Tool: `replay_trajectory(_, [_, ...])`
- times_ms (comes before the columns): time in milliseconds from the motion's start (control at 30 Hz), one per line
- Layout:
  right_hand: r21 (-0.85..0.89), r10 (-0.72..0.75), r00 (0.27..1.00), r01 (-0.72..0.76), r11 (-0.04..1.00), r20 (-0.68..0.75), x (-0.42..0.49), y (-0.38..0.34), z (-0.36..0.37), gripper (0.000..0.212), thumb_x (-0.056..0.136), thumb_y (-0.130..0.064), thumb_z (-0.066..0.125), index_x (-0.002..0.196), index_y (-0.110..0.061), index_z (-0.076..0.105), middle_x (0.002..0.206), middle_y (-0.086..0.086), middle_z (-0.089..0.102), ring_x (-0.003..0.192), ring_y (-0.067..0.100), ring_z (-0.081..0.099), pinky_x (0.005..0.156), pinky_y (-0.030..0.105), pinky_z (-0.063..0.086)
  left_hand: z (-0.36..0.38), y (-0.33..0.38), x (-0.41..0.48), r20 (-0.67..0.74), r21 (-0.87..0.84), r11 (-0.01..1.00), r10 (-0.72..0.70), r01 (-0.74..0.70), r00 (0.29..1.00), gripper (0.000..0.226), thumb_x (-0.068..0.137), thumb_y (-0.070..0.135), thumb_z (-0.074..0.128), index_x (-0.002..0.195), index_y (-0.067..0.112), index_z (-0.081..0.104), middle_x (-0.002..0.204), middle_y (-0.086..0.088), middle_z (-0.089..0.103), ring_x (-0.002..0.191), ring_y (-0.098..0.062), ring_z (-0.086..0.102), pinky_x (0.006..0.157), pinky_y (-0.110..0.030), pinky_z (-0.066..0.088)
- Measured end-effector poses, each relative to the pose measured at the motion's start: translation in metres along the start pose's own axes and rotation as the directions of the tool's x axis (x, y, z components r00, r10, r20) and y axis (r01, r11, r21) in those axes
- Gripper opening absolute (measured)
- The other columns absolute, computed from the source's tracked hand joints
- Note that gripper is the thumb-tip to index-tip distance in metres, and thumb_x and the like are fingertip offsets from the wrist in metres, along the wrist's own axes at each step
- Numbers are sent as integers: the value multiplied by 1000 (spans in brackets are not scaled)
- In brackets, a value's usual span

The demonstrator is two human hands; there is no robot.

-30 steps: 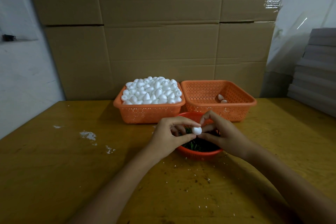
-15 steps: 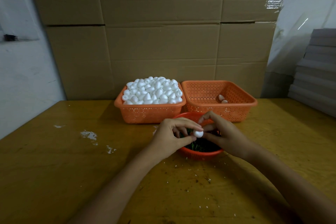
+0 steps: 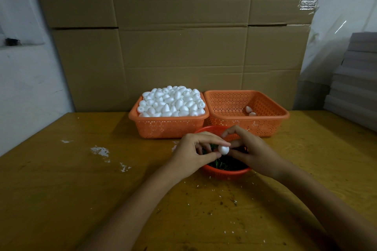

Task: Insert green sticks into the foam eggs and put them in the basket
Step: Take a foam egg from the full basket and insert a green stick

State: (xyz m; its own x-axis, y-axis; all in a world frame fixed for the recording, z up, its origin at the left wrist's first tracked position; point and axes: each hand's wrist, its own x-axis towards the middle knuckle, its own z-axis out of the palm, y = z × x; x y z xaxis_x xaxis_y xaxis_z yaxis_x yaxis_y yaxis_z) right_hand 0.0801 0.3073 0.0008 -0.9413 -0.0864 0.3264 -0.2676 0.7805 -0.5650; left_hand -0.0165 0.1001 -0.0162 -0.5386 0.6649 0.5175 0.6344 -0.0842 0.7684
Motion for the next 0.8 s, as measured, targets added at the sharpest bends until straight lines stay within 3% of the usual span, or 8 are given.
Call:
replay_trajectory(167, [-12,-11,1000,11,1000,0,0,1,1,39,98,-8,69,127,-26,51,108,-19,78,111,4,71,98,52,55,0,-2,0,17,14,1000,-16,16,1000,33,88,22,78,112,46,78,119,12,74,90,-21,67,69,-32,46])
replay_trajectory(367, [-12,-16,1000,16,1000,11,1,2,1,40,98,-9,69,125,-33,50,109,-21,77,113,4,70,99,53,54,0,-1,-1,20,20,1000,-18,18,1000,30,88,33,76,115,44,77,118,14,73,87,-9,66,70,-23,45])
replay_trajectory(567, [-8,-17,1000,18,1000,17,0,2,1,41,98,-12,69,124,-36,50,108,-22,77,112,4,70,98,55,53,0,-2,0,12,31,999,-32,31,999,35,90,18,79,116,42,77,116,15,73,89,-14,67,70,-28,46])
replay_trajectory(800, [0,-20,1000,20,1000,19,0,2,1,45,97,-10,70,124,-40,49,109,-22,77,112,7,71,98,56,53,1,-4,0,0,45,998,-34,34,999,35,89,19,81,117,39,78,114,14,73,88,-17,67,69,-28,46])
